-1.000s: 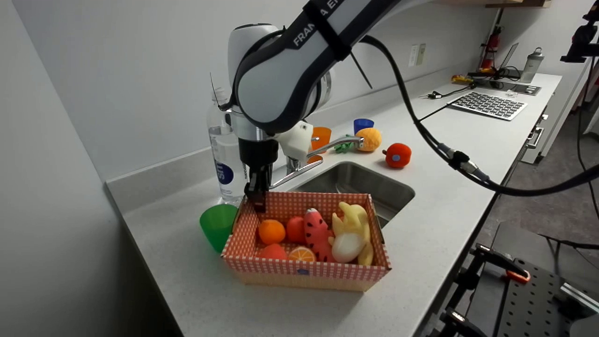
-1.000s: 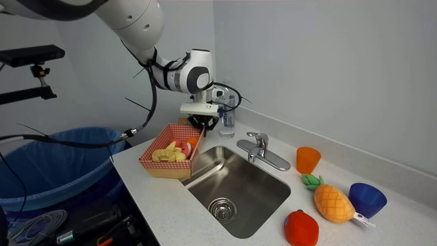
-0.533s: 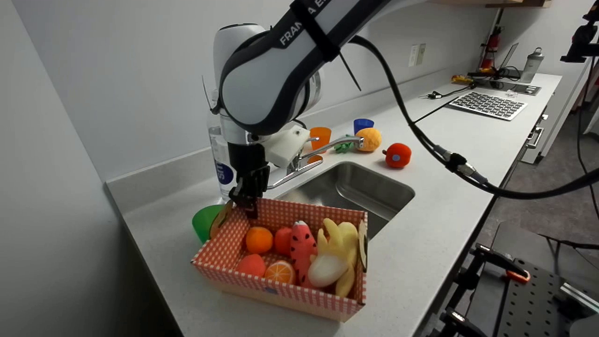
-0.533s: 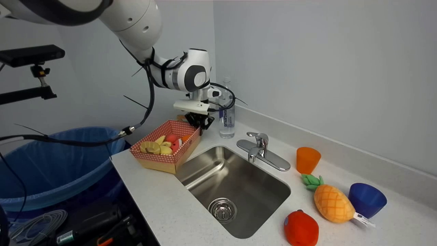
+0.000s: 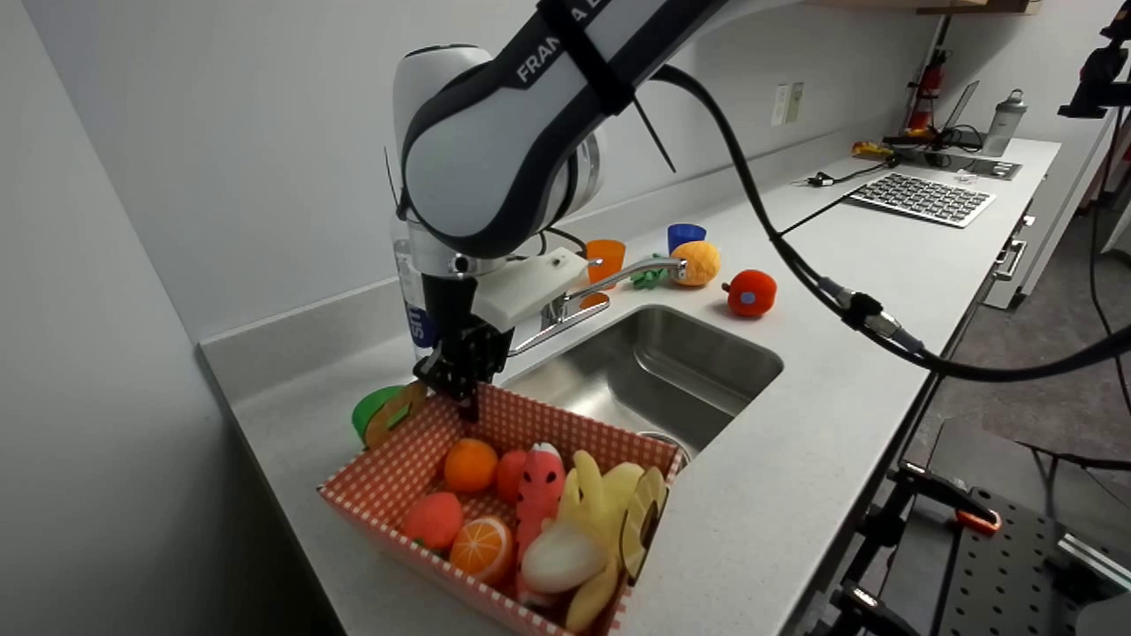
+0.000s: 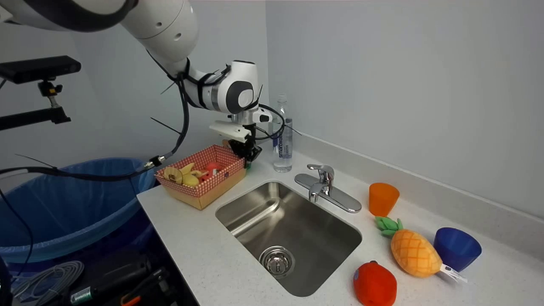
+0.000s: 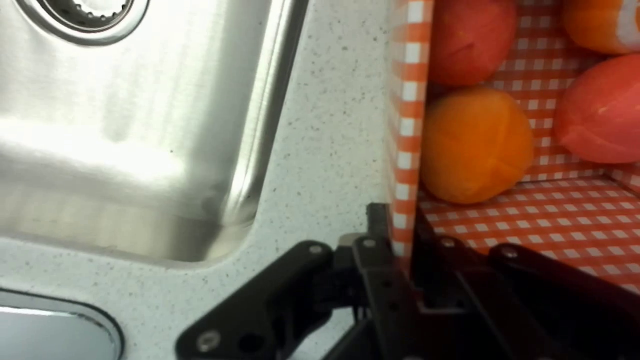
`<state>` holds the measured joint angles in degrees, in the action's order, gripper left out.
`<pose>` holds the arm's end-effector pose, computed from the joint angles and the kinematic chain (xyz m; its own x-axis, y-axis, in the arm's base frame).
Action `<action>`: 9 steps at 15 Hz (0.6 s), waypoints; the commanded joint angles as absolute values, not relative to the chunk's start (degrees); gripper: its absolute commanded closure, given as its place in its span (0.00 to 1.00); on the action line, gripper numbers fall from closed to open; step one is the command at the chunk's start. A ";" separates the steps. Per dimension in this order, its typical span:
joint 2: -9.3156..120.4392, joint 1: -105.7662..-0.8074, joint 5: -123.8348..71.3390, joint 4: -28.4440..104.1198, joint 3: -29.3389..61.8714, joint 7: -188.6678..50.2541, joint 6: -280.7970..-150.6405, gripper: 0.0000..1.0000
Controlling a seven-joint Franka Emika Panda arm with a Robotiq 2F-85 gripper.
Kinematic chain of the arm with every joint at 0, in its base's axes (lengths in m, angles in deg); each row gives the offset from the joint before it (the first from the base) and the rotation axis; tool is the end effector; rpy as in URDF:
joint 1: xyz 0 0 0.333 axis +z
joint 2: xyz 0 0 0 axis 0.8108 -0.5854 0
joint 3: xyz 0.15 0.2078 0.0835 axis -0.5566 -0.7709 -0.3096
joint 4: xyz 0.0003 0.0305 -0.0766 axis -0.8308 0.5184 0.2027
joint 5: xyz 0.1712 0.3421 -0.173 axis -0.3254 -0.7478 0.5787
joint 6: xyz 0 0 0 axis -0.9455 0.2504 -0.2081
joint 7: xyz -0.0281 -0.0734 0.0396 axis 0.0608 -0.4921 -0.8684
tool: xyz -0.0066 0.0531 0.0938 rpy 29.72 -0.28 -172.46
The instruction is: Move the box to the left side of the counter
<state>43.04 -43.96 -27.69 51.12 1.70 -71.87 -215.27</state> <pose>0.6003 0.2255 0.1945 0.9730 0.2305 -0.0098 0.2293 -0.9709 -0.0697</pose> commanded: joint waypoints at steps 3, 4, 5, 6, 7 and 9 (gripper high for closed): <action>40.88 -41.92 -30.05 51.04 2.66 -76.17 -215.12 0.97; 40.99 -41.99 -30.21 51.26 2.59 -76.26 -215.15 0.97; 41.07 -42.04 -30.40 51.42 2.53 -76.36 -215.12 0.97; 41.21 -42.03 -30.53 51.77 2.50 -76.43 -215.23 0.97; 41.33 -41.94 -30.47 52.03 2.55 -76.43 -215.44 0.97; 41.64 -41.78 -30.18 52.58 2.60 -76.34 -215.60 0.97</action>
<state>43.19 -43.83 -28.66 51.41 1.73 -74.94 -215.03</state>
